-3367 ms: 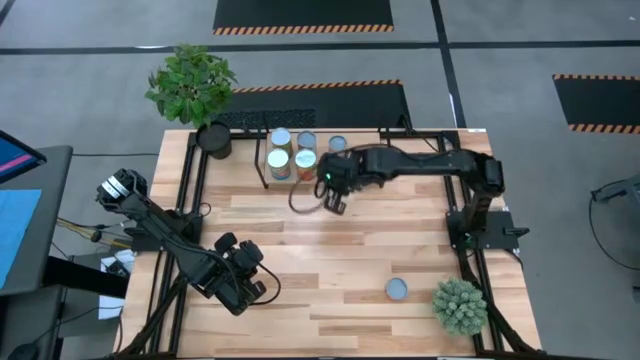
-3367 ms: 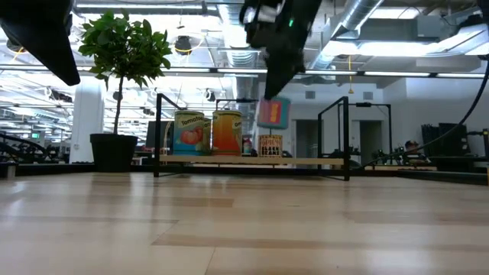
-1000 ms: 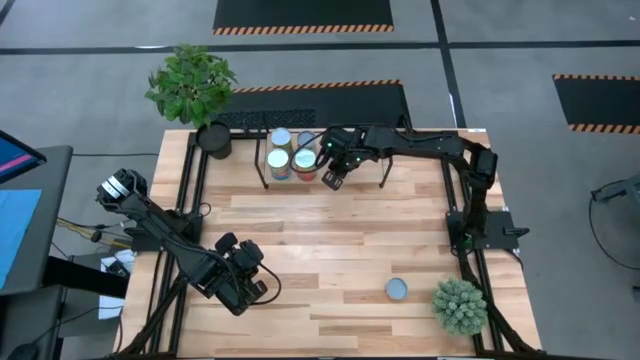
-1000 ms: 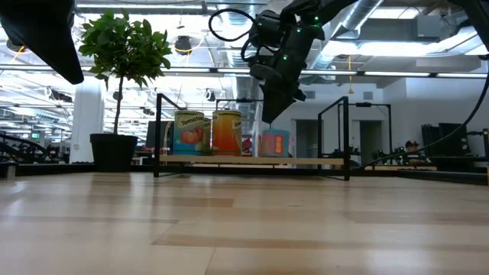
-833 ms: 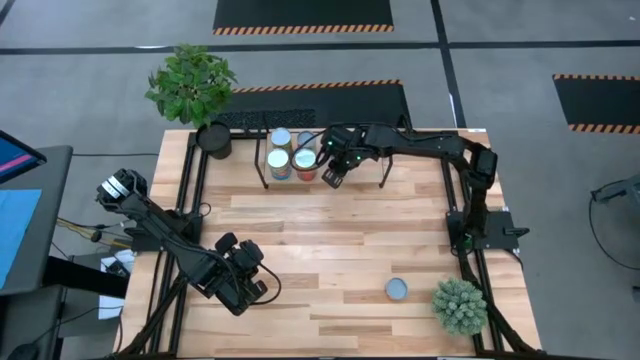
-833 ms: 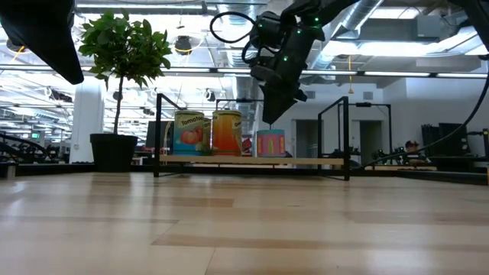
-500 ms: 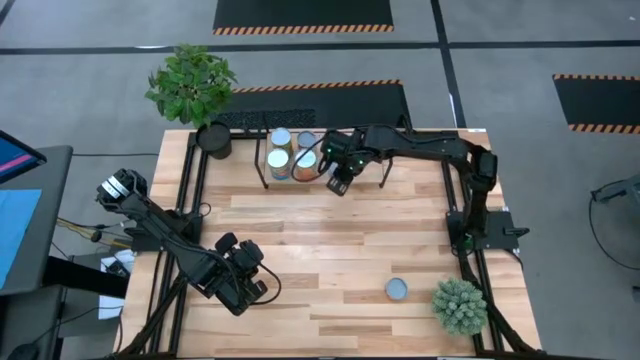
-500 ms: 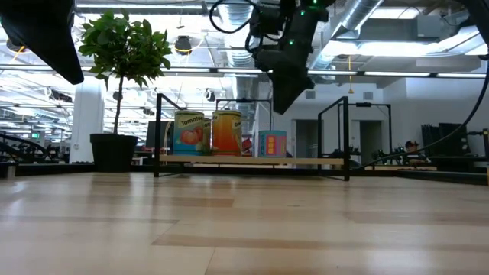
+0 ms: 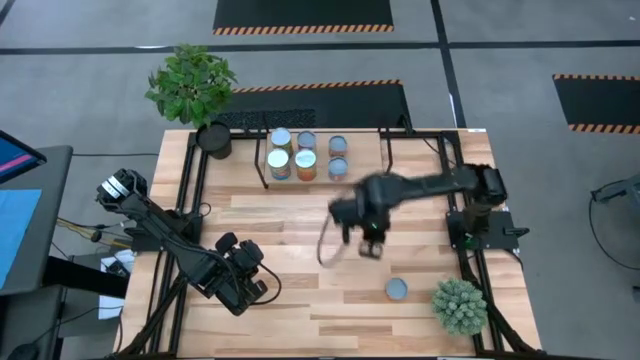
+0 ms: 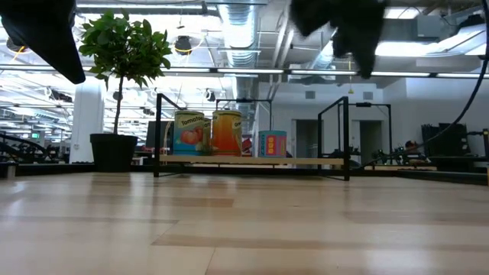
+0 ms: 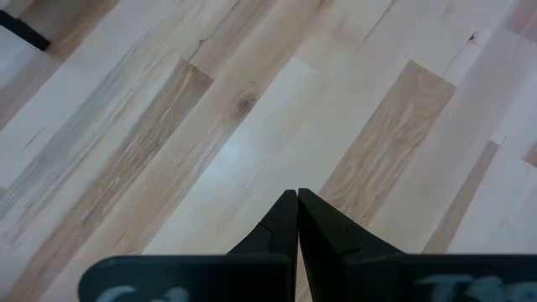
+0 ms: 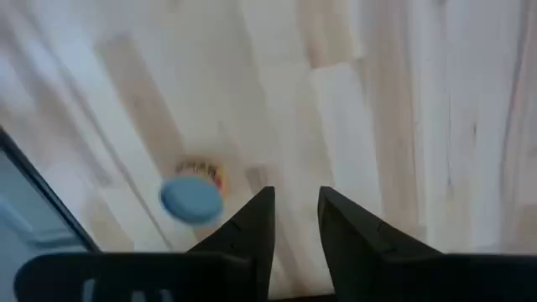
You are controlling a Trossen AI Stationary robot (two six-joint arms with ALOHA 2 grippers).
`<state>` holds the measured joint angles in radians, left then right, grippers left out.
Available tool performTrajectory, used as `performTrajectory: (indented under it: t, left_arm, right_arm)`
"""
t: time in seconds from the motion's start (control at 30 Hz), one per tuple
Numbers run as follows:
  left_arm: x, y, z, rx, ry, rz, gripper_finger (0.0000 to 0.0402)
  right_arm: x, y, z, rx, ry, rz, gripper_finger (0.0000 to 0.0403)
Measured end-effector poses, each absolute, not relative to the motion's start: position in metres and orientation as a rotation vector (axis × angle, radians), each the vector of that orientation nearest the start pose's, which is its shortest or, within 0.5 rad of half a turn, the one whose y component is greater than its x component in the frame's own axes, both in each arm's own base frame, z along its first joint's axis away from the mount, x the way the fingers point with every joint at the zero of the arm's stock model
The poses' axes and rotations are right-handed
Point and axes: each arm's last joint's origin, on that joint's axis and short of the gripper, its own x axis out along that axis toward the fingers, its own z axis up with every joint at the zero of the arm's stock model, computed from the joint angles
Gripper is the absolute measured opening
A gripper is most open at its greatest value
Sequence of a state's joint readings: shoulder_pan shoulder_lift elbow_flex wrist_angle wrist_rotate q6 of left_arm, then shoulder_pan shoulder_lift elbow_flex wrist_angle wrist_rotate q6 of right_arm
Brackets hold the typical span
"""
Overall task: Pick and place cans onto a shelf
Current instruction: Put the canned orange on the shelf
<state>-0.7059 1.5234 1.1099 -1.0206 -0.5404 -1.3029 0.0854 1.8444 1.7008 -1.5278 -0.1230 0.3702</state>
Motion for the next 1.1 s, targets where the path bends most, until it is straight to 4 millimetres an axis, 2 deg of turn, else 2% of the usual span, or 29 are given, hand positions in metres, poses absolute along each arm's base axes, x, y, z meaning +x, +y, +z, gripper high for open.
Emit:
performTrajectory:
  t: [0.07, 0.17, 0.3, 0.43, 0.53, 0.77, 0.93, 1.1]
  left_arm:
    - [0.214, -0.163, 0.232, -0.319, 0.980, 0.581, 0.0000]
    - [0.214, -0.163, 0.232, -0.322, 0.978, 0.579, 0.0000]
    - [0.215, -0.164, 0.232, -0.306, 0.977, 0.563, 0.0000]
    - [0.216, -0.164, 0.232, -0.280, 0.983, 0.538, 0.0000]
    - [0.217, -0.165, 0.232, -0.266, 0.985, 0.519, 0.0000]
    - [0.217, -0.166, 0.233, -0.270, 0.979, 0.508, 0.0000]
    - [0.218, -0.166, 0.233, -0.272, 0.978, 0.507, 0.0000]
    - [0.218, -0.166, 0.233, -0.283, 0.981, 0.505, 0.0000]
  right_arm:
    - [0.322, 0.059, 0.287, 0.200, 1.693, -0.123, 0.0116]
    - [0.307, 0.096, 0.276, 0.051, 1.704, -0.161, 0.0116]
    - [0.288, 0.135, 0.262, 0.044, 1.675, -0.197, 0.0116]
    - [0.276, 0.159, 0.239, 0.101, 1.647, -0.244, 0.0116]
    - [0.264, 0.166, 0.224, 0.140, 1.668, -0.293, 0.0116]
    - [0.257, 0.170, 0.193, 0.203, 1.592, -0.185, 0.0116]
    - [0.249, 0.164, 0.182, 0.196, 1.581, -0.170, 0.0116]
    - [0.247, 0.157, 0.180, 0.156, 1.579, -0.176, 0.0116]
